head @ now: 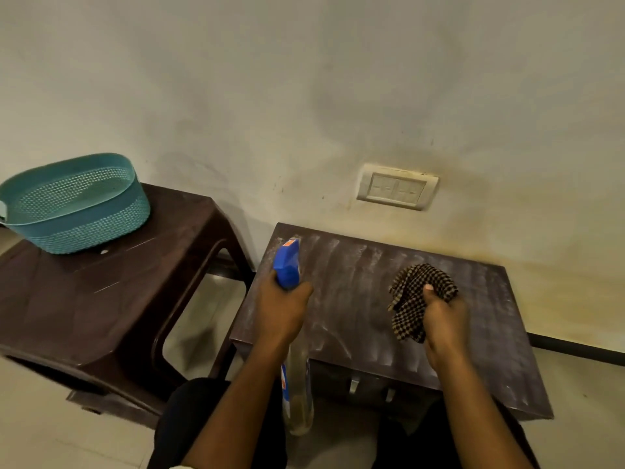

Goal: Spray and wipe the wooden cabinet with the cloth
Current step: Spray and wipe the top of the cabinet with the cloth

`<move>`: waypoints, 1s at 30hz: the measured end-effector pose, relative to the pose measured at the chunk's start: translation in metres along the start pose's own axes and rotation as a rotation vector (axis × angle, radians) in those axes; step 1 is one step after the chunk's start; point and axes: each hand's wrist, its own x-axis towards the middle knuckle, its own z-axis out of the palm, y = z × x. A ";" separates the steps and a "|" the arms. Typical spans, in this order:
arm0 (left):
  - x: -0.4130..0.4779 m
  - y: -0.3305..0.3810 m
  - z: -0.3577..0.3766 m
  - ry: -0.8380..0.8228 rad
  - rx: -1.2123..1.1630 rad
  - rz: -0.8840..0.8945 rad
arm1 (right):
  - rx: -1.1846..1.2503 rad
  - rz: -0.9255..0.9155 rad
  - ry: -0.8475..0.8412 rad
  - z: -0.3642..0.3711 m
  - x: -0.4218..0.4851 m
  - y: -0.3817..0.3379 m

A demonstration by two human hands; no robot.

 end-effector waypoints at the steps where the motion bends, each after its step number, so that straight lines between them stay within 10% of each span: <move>1: 0.007 -0.002 0.002 -0.011 0.011 -0.006 | -0.032 -0.032 0.037 0.005 0.006 0.002; 9: 0.067 -0.026 0.006 -0.029 0.046 -0.086 | -0.235 -0.188 0.353 0.071 0.073 0.021; 22: 0.095 -0.045 0.010 -0.200 0.052 -0.230 | -1.157 -0.466 -0.119 0.176 0.069 0.061; 30: 0.104 -0.052 0.003 -0.162 0.088 -0.277 | -1.248 -0.496 -0.349 0.154 0.078 0.072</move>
